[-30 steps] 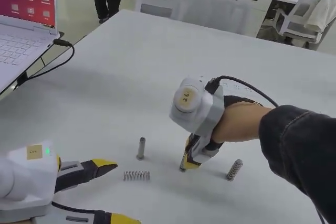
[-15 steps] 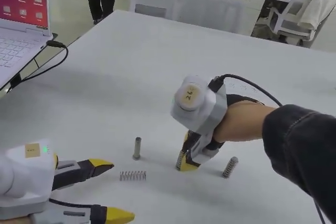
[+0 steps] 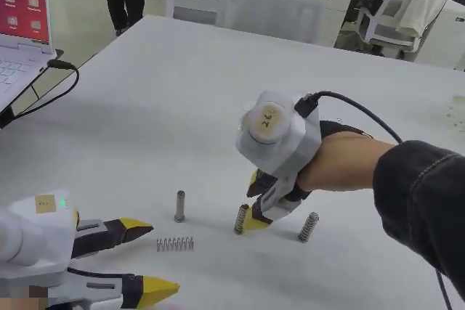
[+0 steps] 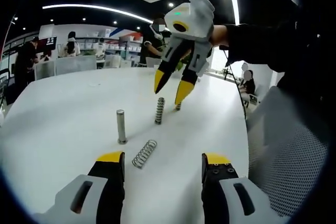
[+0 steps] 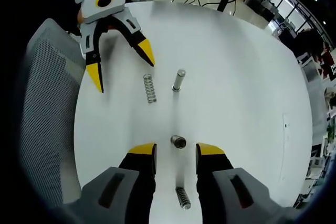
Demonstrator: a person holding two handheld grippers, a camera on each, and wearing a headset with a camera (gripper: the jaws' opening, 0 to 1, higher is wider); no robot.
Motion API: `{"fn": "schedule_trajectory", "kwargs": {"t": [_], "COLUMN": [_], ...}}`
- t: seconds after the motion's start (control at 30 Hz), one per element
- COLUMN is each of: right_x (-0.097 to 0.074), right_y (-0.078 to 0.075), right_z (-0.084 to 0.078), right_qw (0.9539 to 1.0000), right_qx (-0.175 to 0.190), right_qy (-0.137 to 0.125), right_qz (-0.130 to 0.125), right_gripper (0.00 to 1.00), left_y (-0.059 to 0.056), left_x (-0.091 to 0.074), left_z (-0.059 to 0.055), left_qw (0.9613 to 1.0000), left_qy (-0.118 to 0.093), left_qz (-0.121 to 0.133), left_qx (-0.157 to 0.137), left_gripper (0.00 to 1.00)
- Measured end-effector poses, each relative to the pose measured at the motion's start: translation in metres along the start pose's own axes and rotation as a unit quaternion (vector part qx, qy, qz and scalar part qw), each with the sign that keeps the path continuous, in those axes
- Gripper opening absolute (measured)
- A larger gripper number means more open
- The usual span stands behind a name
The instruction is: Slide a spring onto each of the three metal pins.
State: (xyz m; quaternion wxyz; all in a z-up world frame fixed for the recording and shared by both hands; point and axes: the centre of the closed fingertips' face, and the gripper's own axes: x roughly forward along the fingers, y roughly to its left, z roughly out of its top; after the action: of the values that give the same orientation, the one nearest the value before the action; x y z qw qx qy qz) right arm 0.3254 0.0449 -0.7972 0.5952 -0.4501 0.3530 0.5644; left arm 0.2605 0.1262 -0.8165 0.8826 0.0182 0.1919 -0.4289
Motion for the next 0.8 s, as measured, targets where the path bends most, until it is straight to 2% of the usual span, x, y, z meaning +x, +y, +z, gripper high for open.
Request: {"fn": "schedule_trajectory", "kwargs": {"t": [0.1,0.53,0.8], "right_x": [-0.009,-0.044,-0.053], "right_y": [0.001,0.009,0.015], "right_z": [0.004,0.007,0.004], "right_qw": [0.9998,0.9972,0.9954], "right_qx": [0.004,0.015,0.024], "right_qy": [-0.017,-0.055,-0.068], "right_qz": [-0.009,-0.048,-0.063], "right_gripper": [0.28,0.30,0.30], "left_y": [0.003,0.015,0.018], "left_x": [0.001,0.010,0.014], "left_z": [0.000,-0.007,-0.008], "left_qw": [1.0000,0.9996,0.9992], "left_qy": [0.001,0.021,0.027], "left_qz": [0.001,-0.002,-0.004], "left_qx": [0.006,0.019,0.030], "left_gripper": [0.51,0.43,0.35]}}
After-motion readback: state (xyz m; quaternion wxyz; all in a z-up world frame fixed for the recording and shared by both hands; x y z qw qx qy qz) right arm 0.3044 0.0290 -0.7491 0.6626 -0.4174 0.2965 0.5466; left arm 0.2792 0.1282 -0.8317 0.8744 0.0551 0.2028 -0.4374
